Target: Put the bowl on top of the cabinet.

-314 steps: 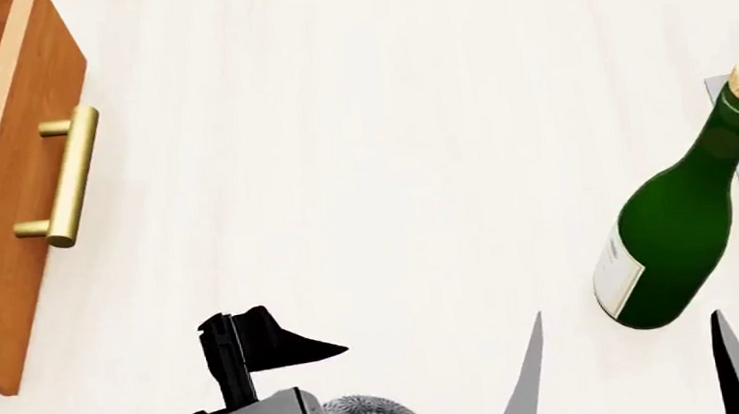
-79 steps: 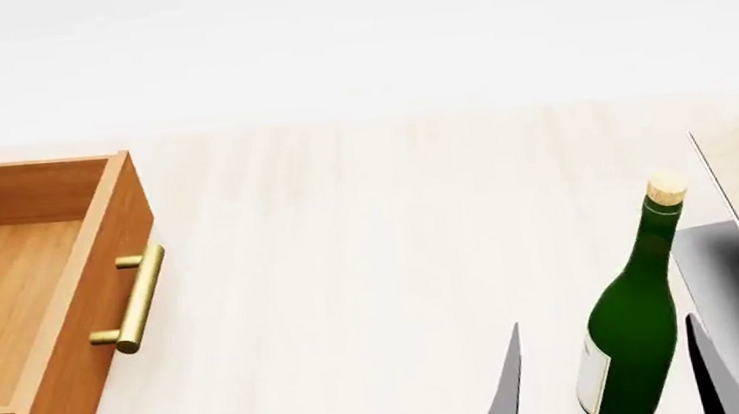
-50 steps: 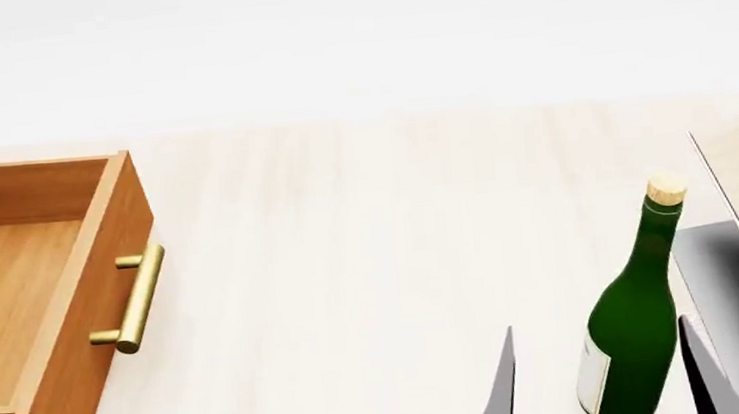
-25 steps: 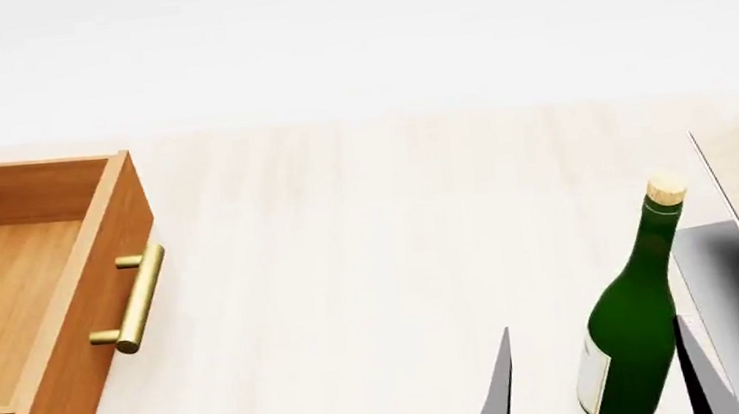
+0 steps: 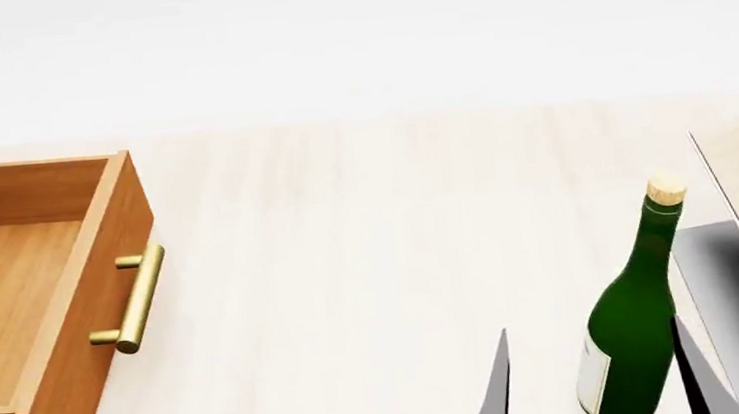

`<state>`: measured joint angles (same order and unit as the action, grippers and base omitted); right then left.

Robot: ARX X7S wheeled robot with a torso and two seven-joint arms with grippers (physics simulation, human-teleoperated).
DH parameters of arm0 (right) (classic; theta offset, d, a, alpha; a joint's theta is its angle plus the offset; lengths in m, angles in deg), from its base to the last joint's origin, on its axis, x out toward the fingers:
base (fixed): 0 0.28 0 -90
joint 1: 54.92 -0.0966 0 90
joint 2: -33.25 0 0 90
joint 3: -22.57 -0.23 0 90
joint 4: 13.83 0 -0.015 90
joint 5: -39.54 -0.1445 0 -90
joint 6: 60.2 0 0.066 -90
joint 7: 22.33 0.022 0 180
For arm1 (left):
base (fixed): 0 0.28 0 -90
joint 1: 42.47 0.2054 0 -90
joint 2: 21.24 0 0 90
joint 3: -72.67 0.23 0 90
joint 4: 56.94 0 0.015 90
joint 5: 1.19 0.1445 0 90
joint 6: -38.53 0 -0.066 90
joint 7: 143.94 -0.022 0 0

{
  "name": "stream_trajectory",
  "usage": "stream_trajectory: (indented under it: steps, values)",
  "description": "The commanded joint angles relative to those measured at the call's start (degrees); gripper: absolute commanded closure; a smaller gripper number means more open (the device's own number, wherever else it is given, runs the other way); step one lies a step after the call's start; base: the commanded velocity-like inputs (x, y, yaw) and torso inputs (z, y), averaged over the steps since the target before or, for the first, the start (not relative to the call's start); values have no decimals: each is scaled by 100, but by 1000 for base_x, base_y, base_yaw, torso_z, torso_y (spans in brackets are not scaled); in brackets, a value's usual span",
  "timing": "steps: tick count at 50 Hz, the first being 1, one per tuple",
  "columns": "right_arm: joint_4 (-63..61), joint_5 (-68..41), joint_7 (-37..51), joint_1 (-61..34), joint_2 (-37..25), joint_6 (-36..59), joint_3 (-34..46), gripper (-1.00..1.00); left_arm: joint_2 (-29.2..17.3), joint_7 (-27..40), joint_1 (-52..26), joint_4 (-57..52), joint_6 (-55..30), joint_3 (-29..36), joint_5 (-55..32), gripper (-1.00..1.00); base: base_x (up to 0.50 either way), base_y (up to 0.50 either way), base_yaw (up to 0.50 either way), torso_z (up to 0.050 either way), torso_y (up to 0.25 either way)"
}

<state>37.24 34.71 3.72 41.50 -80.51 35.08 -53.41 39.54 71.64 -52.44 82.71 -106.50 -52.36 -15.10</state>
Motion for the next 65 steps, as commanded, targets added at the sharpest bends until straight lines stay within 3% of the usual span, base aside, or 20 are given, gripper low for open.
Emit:
stream_trajectory:
  steps: [1, 7, 14, 19, 20, 24, 30, 33, 34, 37, 39, 40, 42, 45, 48, 49, 52, 54, 57, 65]
  values:
    - [2, 21, 13, 7, -17, -22, 26, -100, 470, 59, 244, -1891, -1078, -69, -313, -100, 0, 0, 0, 0, 0]
    - [-8, 30, 24, 16, -27, -30, 33, -100, 771, 215, 643, -3380, -1829, -358, -588, -100, 0, 0, 0, 0, 0]
    - [-32, 73, 70, 31, -33, -60, 19, -100, 1088, -84, 1627, -5838, -2510, -336, -1171, -100, 0, 0, 0, 0, 0]
    - [-51, 106, 99, 36, -39, -57, 16, -100, 1210, -270, 2084, -6871, -2908, -429, -1550, -100, 0, 0, 0, 0, 0]
    - [-107, 93, 123, 56, -49, -53, -26, -100, 1300, -443, 2695, -7593, -2679, -320, -1660, -100, 0, 0, 0, 0, 0]
    - [-169, 47, 178, 83, -58, -94, -127, -100, 1662, -862, 3732, -8931, -2064, -582, -1958, -100, 0, 0, 0, 0, 0]
    - [-236, -4, 257, 146, -66, -240, -269, -100, 2225, -1390, 5107, -10057, -950, -799, -1993, -100, 0, 0, 0, 0, 0]
    - [-236, -5, 261, 146, -70, -241, -267, -100, 2222, -1381, 5125, -10049, -924, -790, -2002, -100, 0, 0, 0, 0, 0]
    - [-259, -38, 322, 192, -56, -374, -371, -100, 2840, -1933, 5984, -10673, -65, -858, -1653, -100, 0, 0, 0, 0, 0]
    - [-298, -120, 360, 262, -56, -556, -481, -100, 2913, -1764, 7672, -10555, 2514, -214, -1563, -100, 0, 0, 0, 0, 0]
    - [-296, -121, 363, 264, -59, -560, -481, -100, 2845, -1658, 7785, -10499, 2709, -97, -1585, -100, 0, 0, 0, 0, 0]
    - [-289, -162, 373, 287, -54, -670, -528, -100, 2913, -1702, 8507, -10348, 3569, 278, -1504, -100, 0, 0, 0, 0, 0]
    - [-285, -157, 405, 341, -34, -869, -580, -100, 2907, -1695, 9180, -10050, 5287, 828, -1114, -100, 0, 0, 0, 0, 0]
    - [-285, -143, 440, 366, -18, -956, -611, -100, 2876, -1664, 9436, -9902, 5904, 1049, -1006, -100, 0, 0, 0, 0, 0]
    - [-284, -144, 443, 367, -22, -960, -609, -100, 2773, -1548, 9495, -9867, 6005, 1136, -1007, -100, 0, 0, 0, 0, 0]
    - [-369, -28, 533, 570, 9, -1482, -755, -100, 2915, -1719, 10282, -9008, 6865, 1909, -391, -100, 0, 0, 0, 0, 0]
    - [-370, 23, 566, 617, 22, -1600, -781, -100, 2809, -1528, 10411, -8509, 9362, 2072, -289, -100, 0, 0, 0, 0, 0]
    - [-431, 132, 656, 763, 74, -1956, -873, -100, 2739, -1524, 10606, -8549, 9458, 2173, -437, -100, 0, 0, 0, 0, 0]
    - [-501, 164, 688, 879, 79, -2162, -920, -100, 2846, -1538, 10733, -8221, 10332, 2294, -196, -100, 0, 0, 0, 0, 0]
    - [-505, 263, 740, 971, 111, -2449, -954, -100, 2669, -1315, 10826, -8142, 10429, 2441, -250, -100, 0, 0, 0, 0, 0]
